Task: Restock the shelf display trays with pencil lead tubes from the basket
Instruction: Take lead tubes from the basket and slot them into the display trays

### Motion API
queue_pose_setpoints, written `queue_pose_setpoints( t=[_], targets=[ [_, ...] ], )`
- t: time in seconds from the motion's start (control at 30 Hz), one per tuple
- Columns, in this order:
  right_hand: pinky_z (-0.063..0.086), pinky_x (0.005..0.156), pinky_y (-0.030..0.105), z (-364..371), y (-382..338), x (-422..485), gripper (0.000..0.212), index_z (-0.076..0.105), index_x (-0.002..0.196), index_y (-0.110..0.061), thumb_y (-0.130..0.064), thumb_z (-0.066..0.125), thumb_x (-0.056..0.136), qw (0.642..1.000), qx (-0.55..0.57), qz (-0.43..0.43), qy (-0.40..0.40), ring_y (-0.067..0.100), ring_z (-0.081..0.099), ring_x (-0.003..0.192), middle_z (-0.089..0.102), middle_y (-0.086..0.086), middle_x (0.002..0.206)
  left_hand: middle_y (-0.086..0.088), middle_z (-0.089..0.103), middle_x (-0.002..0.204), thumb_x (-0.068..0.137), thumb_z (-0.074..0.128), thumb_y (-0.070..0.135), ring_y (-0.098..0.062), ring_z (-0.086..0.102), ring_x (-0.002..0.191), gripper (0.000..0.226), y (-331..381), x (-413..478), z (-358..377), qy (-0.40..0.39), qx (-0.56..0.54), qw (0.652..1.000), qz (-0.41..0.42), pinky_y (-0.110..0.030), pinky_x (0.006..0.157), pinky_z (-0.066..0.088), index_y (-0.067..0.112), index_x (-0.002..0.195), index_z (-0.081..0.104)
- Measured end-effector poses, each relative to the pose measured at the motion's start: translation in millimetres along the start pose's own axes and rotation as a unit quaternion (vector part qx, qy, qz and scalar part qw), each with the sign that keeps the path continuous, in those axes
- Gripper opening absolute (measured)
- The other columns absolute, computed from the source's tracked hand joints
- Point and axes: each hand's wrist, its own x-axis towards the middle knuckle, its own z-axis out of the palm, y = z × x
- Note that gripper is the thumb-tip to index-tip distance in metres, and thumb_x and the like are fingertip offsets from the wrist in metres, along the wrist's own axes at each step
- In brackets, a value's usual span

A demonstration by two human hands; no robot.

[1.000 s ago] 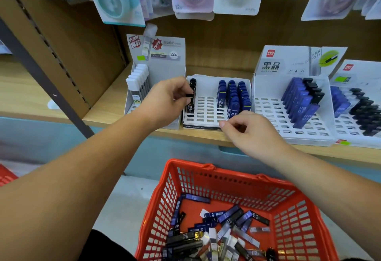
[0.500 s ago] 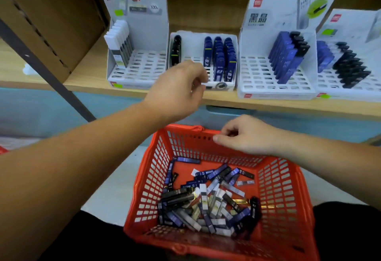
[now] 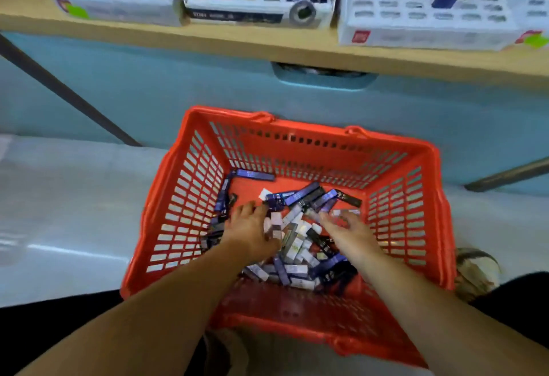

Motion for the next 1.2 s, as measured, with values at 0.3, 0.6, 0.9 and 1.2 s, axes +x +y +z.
queue_pose_setpoints(
  t=[0.3,0.6,0.9,1.2],
  targets=[
    [0.053,0.098,0.045,29,7,43,0.106,0.046,0.145,-0.027,-0.088,0.065,0.060,0.993,-0.105,0.043,0.024,0.029,0.059,0.124,0.052,0.005,0.145,-0.015,0.016,0.163,0.060,0.064,0.094,-0.041,0.016,0.152,0.144,16,25,16,-0.054,0.072,0.988,-0.127,-0.062,0.123,0.015,0.020,0.163,-0.004],
    [0.057,0.077,0.037,19,2,52,0.033,0.056,0.119,-0.025,-0.028,0.077,0.094,0.975,0.173,0.103,-0.094,0.017,0.067,0.096,0.068,0.001,0.111,-0.007,0.053,0.133,0.065,0.082,0.072,-0.030,0.050,0.126,0.106,24,48,22,0.001,0.020,0.997,-0.081,-0.043,0.106,0.044,0.017,0.141,0.034],
    [0.053,0.095,0.040,36,8,40,0.022,0.060,0.110,-0.021,-0.020,0.075,0.095,0.961,0.212,0.133,-0.121,0.020,0.059,0.100,0.065,-0.001,0.108,-0.007,0.058,0.124,0.083,0.068,0.063,-0.029,0.058,0.116,0.067,20,37,29,-0.003,0.008,1.000,-0.025,-0.042,0.097,0.050,0.018,0.130,0.053],
    [0.057,0.079,0.043,78,-17,42,0.078,0.052,0.122,-0.006,-0.033,0.098,0.066,0.986,0.080,0.145,0.026,0.033,0.063,0.095,0.064,0.012,0.109,-0.005,0.065,0.108,0.100,0.065,0.028,-0.025,0.064,0.091,0.026,-3,24,-8,0.002,-0.277,0.960,-0.044,-0.037,0.077,0.055,0.016,0.118,0.052]
  ],
)
